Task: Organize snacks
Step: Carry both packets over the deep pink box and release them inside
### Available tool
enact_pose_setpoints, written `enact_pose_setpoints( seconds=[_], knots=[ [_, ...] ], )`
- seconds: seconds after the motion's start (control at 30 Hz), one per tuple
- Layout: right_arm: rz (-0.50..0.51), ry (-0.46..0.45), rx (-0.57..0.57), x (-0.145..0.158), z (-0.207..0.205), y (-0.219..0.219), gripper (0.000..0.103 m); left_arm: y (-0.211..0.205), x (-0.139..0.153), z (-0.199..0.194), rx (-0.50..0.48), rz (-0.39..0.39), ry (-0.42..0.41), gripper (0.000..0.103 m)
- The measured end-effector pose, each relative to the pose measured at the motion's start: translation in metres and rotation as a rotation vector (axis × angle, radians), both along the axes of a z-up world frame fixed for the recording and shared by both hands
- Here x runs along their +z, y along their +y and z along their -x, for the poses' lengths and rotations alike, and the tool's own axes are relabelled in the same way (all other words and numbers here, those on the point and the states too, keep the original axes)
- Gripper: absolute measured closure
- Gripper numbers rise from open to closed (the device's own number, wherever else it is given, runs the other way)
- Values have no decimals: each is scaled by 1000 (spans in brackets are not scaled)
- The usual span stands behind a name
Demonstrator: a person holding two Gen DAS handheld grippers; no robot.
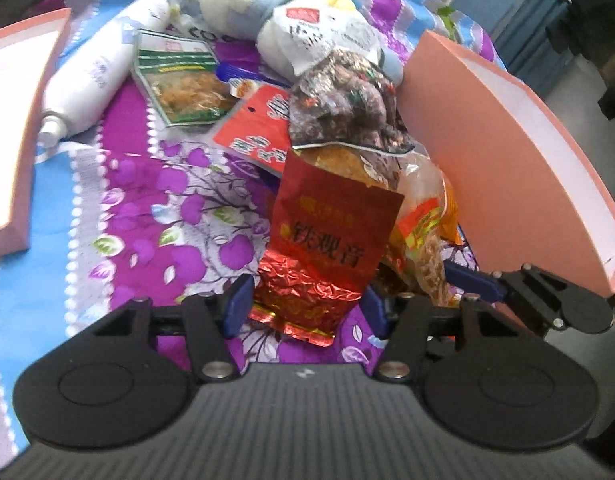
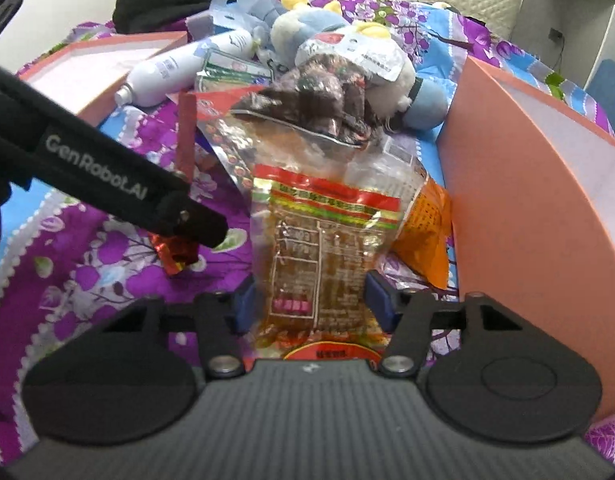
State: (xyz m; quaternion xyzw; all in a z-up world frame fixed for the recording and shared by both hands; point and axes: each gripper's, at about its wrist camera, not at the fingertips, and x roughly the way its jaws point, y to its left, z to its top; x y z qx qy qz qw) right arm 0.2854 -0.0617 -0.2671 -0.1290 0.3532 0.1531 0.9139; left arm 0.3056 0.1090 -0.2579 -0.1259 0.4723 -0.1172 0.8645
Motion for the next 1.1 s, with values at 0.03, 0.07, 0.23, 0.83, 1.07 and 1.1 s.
enact_pose_setpoints(
  seconds=[0.03, 0.07, 0.23, 0.83, 1.07, 1.1],
  knots=[
    [-6, -2, 2, 3, 2, -1, 53, 1, 4, 4, 13, 1, -3, 40],
    [-14, -7, 3, 6, 5, -2, 57, 2, 8, 8, 21, 0, -6, 40],
    [-53, -42, -16, 24, 20, -12, 81, 2, 35, 33, 57, -15, -47, 40],
    [-214, -128, -65, 96, 81, -61, 93, -28, 112, 127, 141, -53, -138, 41],
    [-283, -118, -83, 114, 120, -75, 93, -38, 133, 164, 149, -47, -177, 41],
    [-292, -118, -85, 116, 126, -77, 93, -41, 136, 169, 147, -47, -181, 41]
  ],
)
